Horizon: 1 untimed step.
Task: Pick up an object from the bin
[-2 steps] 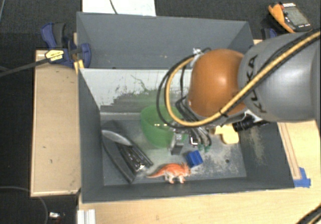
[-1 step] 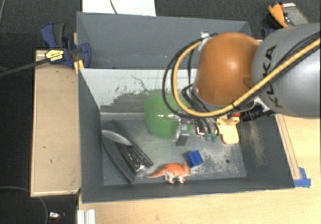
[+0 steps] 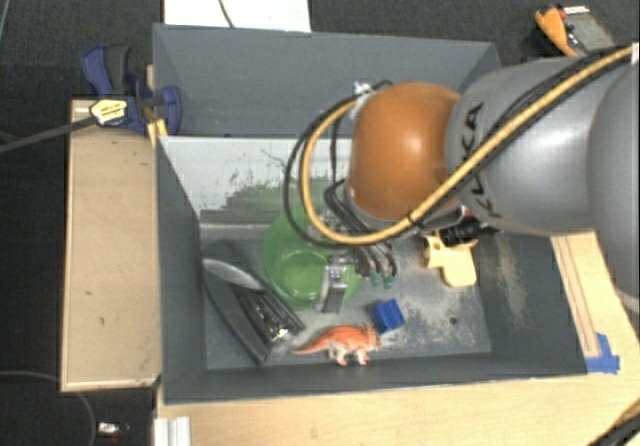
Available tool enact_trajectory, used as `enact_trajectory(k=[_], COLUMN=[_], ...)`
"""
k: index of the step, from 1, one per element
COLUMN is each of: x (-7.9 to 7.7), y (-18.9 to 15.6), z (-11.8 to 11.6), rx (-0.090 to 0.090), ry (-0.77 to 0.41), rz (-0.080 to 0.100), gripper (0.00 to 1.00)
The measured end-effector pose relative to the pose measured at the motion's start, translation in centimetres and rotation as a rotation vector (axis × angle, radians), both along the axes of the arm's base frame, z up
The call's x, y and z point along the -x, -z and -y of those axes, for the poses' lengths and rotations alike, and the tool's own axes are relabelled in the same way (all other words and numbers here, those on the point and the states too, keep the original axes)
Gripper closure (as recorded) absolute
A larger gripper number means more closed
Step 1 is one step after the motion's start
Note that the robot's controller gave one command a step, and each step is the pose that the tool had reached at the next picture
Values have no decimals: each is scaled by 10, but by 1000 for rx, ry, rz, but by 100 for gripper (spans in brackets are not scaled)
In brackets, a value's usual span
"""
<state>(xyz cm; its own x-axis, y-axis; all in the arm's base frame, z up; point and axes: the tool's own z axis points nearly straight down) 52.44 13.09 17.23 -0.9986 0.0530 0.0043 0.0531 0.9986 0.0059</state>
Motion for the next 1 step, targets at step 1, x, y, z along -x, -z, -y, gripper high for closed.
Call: enact_trajectory(k=[1], x=[0], y=[0], z=[1], rx=[0], ry=[2], rz=[0], gripper=[0])
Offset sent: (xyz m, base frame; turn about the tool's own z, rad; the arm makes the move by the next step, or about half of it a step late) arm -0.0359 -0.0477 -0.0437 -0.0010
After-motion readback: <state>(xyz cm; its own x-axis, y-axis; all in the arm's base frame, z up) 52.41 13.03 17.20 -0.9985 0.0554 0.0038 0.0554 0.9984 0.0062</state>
